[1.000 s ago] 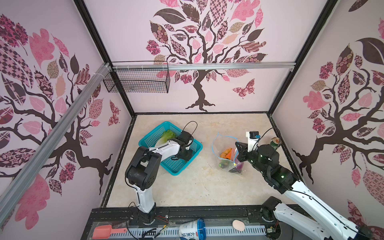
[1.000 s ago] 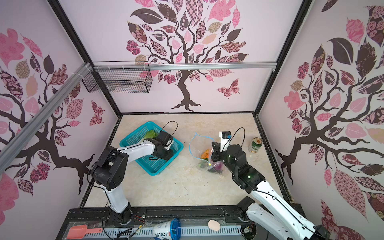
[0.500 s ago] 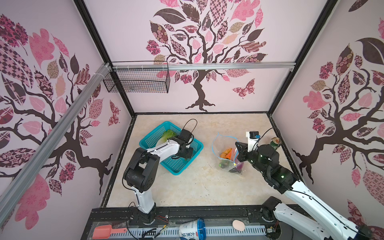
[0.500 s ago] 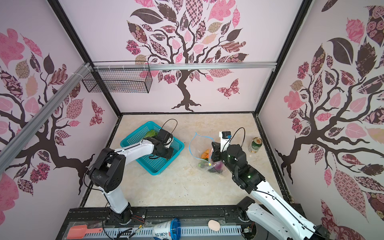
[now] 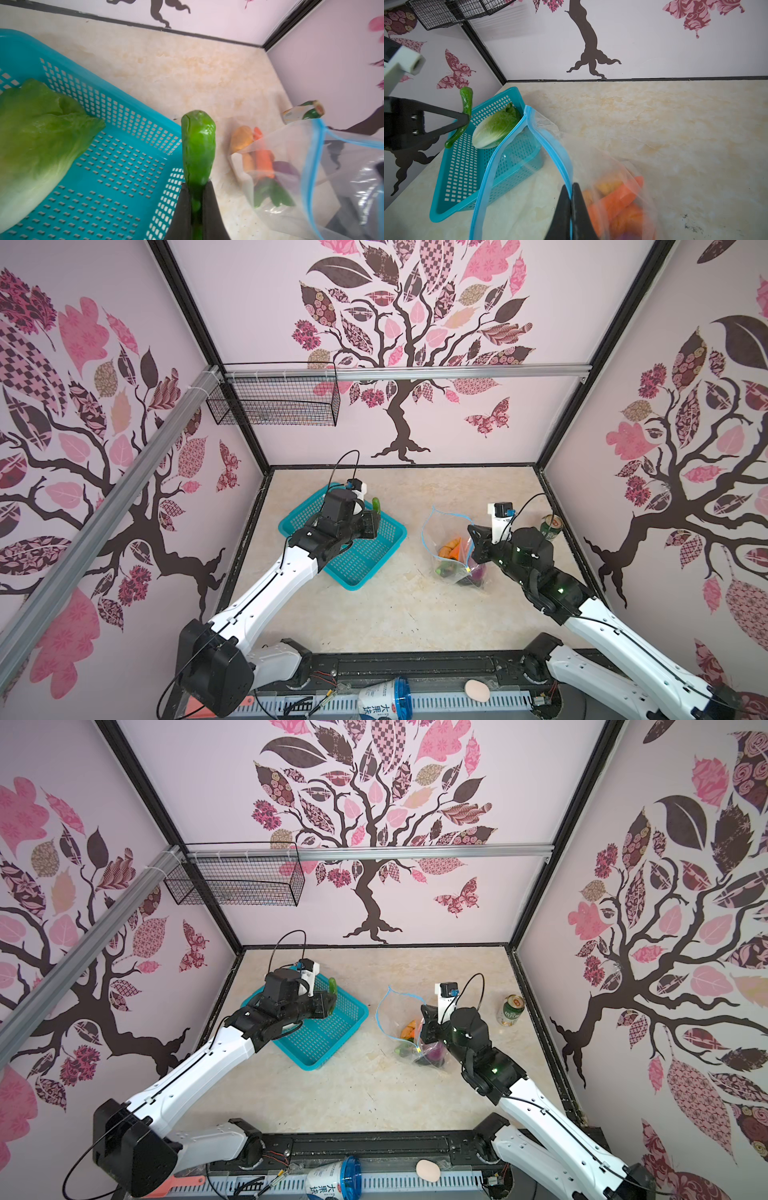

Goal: Place the food in the zip-top bag and seal the zipper
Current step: 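Lift the green pepper with the left gripper and carry it to the bag, then open the left gripper to drop the pepper into the bag opening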

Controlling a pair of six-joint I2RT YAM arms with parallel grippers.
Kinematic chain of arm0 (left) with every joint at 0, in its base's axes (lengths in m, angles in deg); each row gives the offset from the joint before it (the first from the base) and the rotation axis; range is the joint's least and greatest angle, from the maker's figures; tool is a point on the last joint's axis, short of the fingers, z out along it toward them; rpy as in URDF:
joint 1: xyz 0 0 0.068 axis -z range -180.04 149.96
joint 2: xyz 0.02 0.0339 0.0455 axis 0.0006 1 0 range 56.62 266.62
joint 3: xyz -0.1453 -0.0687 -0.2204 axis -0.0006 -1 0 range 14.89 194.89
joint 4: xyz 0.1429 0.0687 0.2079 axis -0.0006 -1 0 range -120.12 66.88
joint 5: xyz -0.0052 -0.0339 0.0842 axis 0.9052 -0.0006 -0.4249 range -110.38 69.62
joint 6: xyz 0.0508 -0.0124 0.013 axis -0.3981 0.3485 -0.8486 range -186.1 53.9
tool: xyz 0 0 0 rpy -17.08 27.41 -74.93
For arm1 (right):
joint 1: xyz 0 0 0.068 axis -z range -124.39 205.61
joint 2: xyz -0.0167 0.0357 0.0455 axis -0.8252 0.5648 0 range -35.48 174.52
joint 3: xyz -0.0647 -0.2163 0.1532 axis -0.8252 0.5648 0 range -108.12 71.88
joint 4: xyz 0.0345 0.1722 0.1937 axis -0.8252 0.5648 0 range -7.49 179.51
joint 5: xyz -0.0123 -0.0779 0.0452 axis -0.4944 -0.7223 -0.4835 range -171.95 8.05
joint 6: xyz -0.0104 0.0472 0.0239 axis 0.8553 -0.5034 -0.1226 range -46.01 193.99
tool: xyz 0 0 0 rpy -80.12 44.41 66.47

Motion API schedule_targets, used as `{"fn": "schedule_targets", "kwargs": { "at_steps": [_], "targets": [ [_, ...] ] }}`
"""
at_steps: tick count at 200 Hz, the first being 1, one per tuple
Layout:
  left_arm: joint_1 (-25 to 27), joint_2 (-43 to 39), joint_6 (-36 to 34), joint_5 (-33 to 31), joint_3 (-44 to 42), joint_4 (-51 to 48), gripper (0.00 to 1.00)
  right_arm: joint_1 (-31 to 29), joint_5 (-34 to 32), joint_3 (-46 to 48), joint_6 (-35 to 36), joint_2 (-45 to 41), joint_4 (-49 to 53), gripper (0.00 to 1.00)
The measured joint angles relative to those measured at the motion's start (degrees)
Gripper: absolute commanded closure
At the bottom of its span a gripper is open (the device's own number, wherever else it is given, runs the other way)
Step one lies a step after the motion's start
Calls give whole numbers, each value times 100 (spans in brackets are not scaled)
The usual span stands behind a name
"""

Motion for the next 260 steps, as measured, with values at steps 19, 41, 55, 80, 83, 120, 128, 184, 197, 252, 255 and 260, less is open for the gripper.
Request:
{"fn": "schedule_targets", "kwargs": {
  "at_steps": [19,41,55,80,83,120,128,184,197,252,255,260],
  "targets": [
    [365,-208,433,-31,-177,407,100,0,42,0,0,44,-11,100],
    [984,-212,684,-153,-197,876,100,0,83,0,0,70,-28,100],
    [1377,-103,721,-225,-188,1123,100,0,111,0,0,76,-28,100],
    [1998,452,627,-326,24,1222,100,0,203,0,0,79,-31,100],
    [2055,535,603,-341,72,1220,100,0,221,0,0,79,-33,100],
    [2520,1388,391,-407,752,1093,100,0,404,0,7,35,-111,100],
    [2538,1508,385,-404,859,1073,100,0,428,0,7,17,-118,100],
    [2538,2044,267,-389,1248,590,100,0,479,2,48,-55,-136,100],
    [2540,2057,240,-389,1248,433,82,0,479,4,48,-55,-136,100],
    [2540,1947,20,-437,1257,-35,40,0,459,11,46,-55,-133,100],
    [2540,1923,11,-442,1261,-70,39,0,457,11,46,-55,-133,100],
    [2538,1871,-52,-461,1274,-125,38,0,455,11,46,-55,-133,100]
  ]
}}
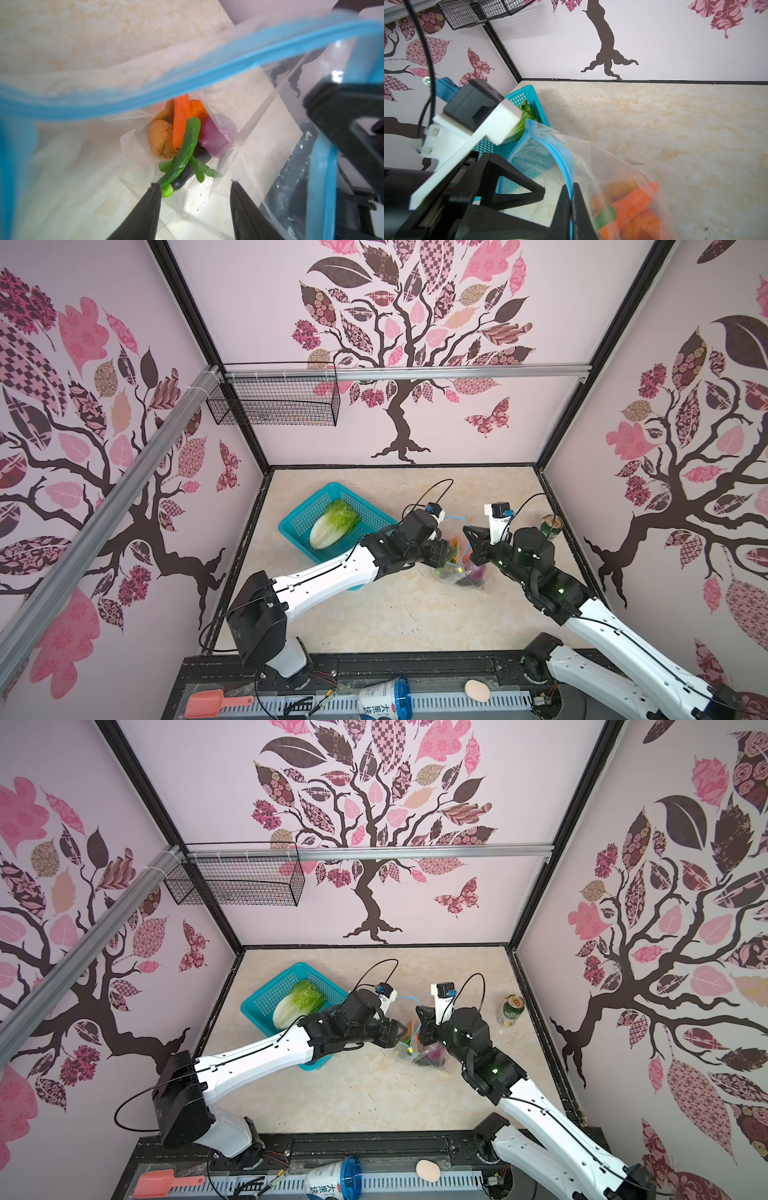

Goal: Place the food in the zip-top bag and seal the zipper
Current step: 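Open the left gripper to drop the pepper into the bag opening, then move the left gripper back to the basket and grasp the napa cabbage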

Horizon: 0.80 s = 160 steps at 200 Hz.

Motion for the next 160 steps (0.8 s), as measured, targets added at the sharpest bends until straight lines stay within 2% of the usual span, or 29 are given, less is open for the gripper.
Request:
{"fn": "schedule_targets", "kwargs": {
  "at_steps": [22,33,37,40,97,128,160],
  "targets": [
    [-63,-291,-258,-37,138,-210,30,0,-31,0,0,0,0,100],
    [-179,-470,-459,-20,234,-313,15,0,-44,0,0,0,0,100],
    [-240,-531,-455,-17,271,-343,4,0,-50,0,0,0,0,100],
    [-289,-570,-573,-9,297,-369,2,0,-57,0,0,0,0,100],
    [-1521,-1062,-1574,-470,498,-1169,1,0,-107,0,0,-61,2,100],
    [-2326,-909,-2177,-664,496,-1692,1,0,-109,0,0,-81,4,100],
    [-3230,-492,-2564,-813,476,-1818,1,0,-111,0,0,-85,4,100]
  ]
}}
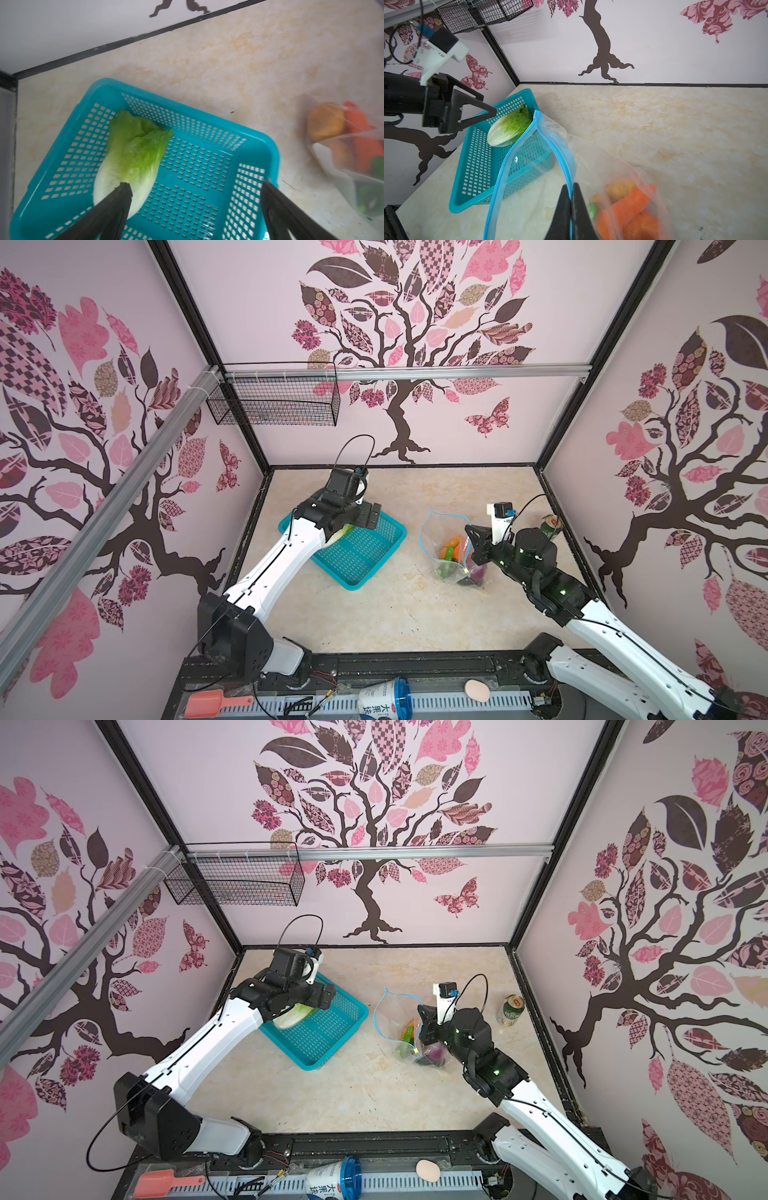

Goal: Place the food in the zip-top bag and seal the zipper
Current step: 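Move the left gripper back to the basket and grasp the napa cabbage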

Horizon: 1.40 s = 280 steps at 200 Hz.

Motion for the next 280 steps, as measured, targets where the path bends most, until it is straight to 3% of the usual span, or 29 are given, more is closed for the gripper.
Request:
{"fn": "schedule_targets", "kwargs": {
  "at_steps": [52,104,183,216,280],
  "targets": [
    [-1204,745,-133,-162,-144,133,1,0,-2,0,-2,-61,11,100],
    [-2302,1276,55,400,-140,302,1,0,-17,2,0,-76,13,100],
    [-2199,1832,236,1469,-140,358,1,0,-42,0,0,-76,15,100],
    [-1799,1832,393,1563,-140,68,1,0,-79,2,0,-111,15,100],
    [-1290,1550,1259,2310,-605,101,2,0,-81,2,0,-118,15,100]
  ]
}}
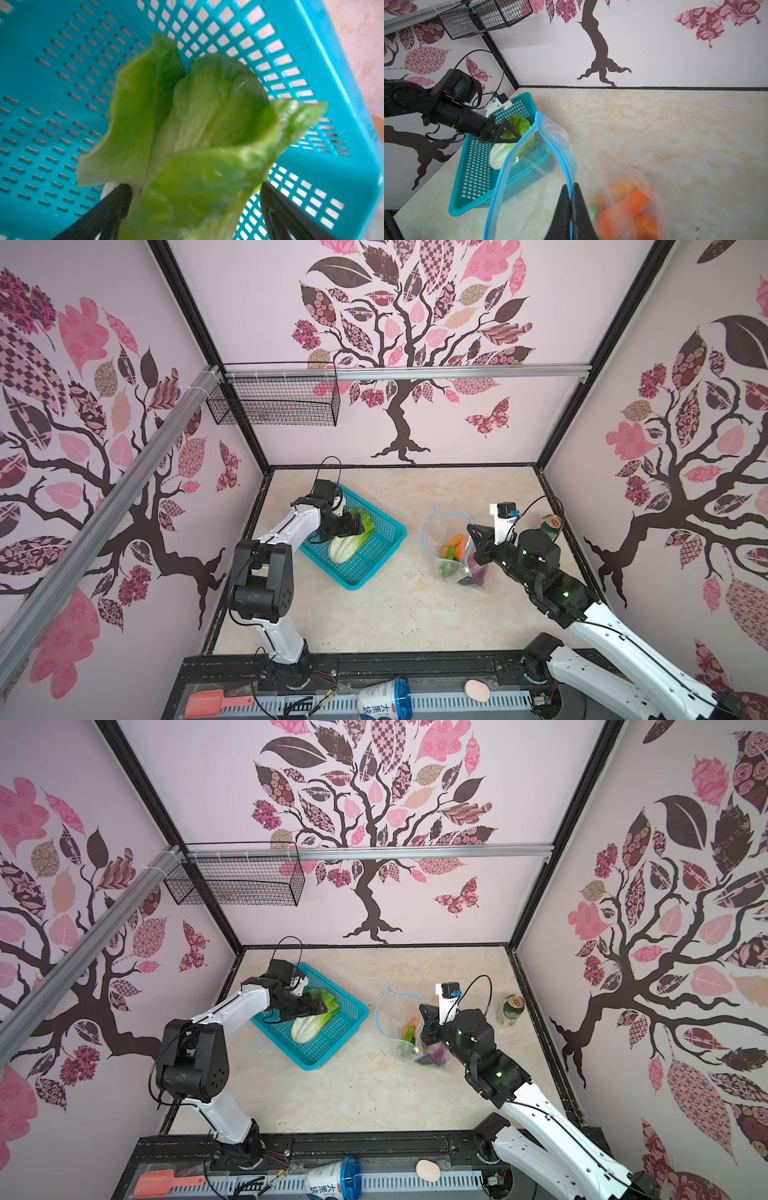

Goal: Place the food in the zip-top bag and seal the zipper
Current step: 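Move the left gripper back to the basket and grasp the napa cabbage, then lift the napa cabbage with the left gripper while the right gripper holds the bag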

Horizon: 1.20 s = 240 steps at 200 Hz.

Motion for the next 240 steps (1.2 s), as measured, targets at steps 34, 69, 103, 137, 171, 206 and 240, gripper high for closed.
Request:
{"fn": "schedule_targets", "kwargs": {
  "at_steps": [34,69,103,137,171,206,240],
  "targets": [
    [337,-214,96,-374,-48,-138,1,0,0,0,0,9,0,100],
    [487,-293,-48,-968,-44,-352,1,0,0,0,0,13,0,100],
    [483,13,-229,-1095,37,-586,1,0,0,0,0,13,2,100],
    [476,317,-358,-1167,63,-621,1,0,-2,0,0,13,2,100],
    [483,358,-450,-1165,63,-616,14,0,-24,0,0,13,2,100],
    [483,343,-463,-1172,63,-551,41,0,-39,0,0,33,2,100],
    [483,195,-463,-1287,61,-525,47,0,-39,0,0,35,4,100]
  ]
}}
